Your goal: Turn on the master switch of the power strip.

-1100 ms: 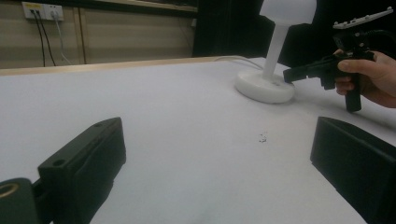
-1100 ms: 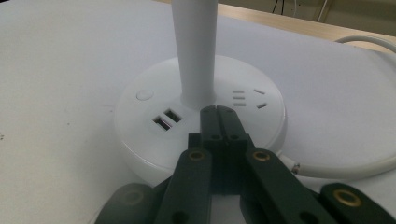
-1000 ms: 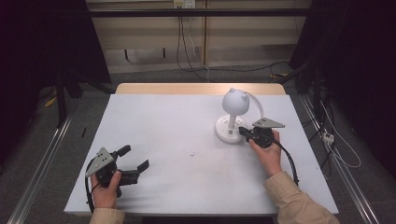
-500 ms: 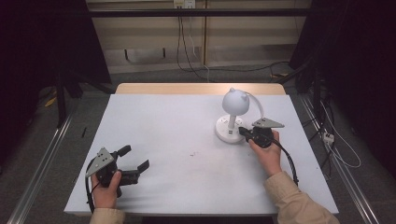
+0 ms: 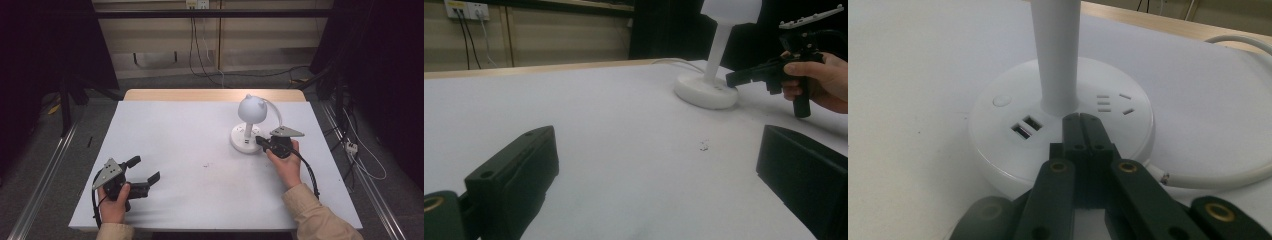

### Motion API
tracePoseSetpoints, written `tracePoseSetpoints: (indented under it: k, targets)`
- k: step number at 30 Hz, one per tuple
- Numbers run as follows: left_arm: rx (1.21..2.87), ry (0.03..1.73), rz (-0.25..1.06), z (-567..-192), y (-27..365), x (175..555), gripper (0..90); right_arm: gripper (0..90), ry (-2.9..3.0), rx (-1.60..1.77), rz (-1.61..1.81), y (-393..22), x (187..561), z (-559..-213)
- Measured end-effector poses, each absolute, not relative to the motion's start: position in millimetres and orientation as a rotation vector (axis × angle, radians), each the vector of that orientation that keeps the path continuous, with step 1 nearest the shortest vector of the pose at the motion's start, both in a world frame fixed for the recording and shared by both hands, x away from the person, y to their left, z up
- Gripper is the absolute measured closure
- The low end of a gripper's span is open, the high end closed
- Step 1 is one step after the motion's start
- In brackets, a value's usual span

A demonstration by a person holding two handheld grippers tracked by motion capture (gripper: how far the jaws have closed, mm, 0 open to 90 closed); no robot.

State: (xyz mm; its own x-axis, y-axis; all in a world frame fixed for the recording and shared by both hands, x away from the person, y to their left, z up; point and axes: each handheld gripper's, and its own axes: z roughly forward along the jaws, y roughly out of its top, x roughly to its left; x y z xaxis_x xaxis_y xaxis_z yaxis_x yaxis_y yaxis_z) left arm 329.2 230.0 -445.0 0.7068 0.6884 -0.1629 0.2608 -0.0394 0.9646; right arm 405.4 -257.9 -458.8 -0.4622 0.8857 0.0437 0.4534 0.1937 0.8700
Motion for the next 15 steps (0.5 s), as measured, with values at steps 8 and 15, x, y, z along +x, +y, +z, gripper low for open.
tracePoseSetpoints:
  k: [8, 15]
  targets:
    - [1.618, 0.789, 0.41, -445.4, 229.7, 329.0, 3.1, 90.0, 2.003, 1.254, 1.202, -257.8, 405.5, -458.6]
    - [1.617, 0.791, 0.409, -445.5, 230.1, 328.6, 3.1, 90.0, 2.014, 1.234, 1.187, -254.8, 404.4, -458.4]
